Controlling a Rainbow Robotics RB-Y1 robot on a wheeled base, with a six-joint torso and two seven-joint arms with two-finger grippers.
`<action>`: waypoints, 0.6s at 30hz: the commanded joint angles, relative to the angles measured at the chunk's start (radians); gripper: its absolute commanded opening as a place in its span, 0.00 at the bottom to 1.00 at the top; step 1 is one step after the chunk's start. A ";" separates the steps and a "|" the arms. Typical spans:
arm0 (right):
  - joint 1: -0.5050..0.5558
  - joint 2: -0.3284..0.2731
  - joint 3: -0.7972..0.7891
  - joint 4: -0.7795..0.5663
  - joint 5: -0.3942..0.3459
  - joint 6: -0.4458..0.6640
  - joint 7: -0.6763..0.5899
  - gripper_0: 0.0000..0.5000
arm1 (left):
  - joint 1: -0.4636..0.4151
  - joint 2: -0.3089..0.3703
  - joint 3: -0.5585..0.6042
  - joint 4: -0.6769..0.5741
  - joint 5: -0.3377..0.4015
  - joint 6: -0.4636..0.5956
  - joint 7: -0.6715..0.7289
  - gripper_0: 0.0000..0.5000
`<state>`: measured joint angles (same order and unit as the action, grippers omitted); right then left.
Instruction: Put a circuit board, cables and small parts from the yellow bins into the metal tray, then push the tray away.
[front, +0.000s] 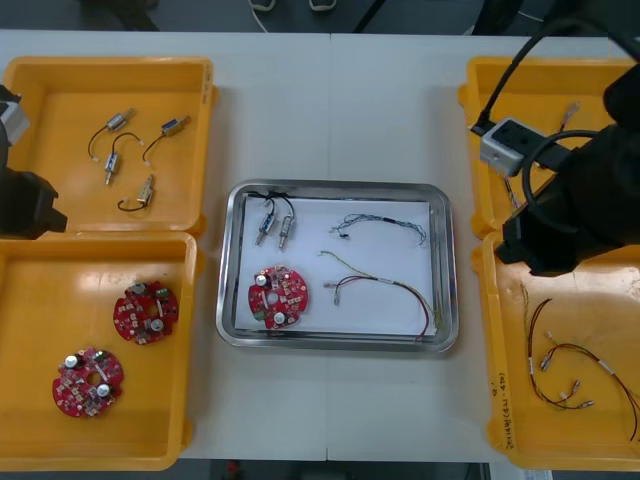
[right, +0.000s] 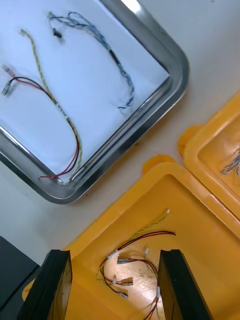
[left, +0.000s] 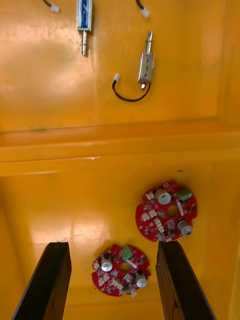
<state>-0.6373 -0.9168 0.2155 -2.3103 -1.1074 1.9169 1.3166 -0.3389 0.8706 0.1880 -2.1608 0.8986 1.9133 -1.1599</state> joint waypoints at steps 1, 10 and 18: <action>-0.142 0.007 0.162 0.014 0.038 0.003 0.006 1.00 | 0.090 0.044 0.071 -0.051 0.014 0.007 -0.064 1.00; -0.282 0.148 0.384 0.078 0.103 0.003 0.049 1.00 | 0.199 0.044 0.117 -0.114 0.026 0.007 -0.077 1.00; -0.314 0.269 0.486 0.132 0.193 0.003 0.216 1.00 | 0.209 0.044 0.120 -0.122 0.031 0.007 -0.078 1.00</action>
<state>-0.9145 -0.6897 0.6745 -2.1770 -0.9375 1.9170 1.5104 -0.1430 0.8712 0.2805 -2.2547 0.9198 1.9135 -1.1710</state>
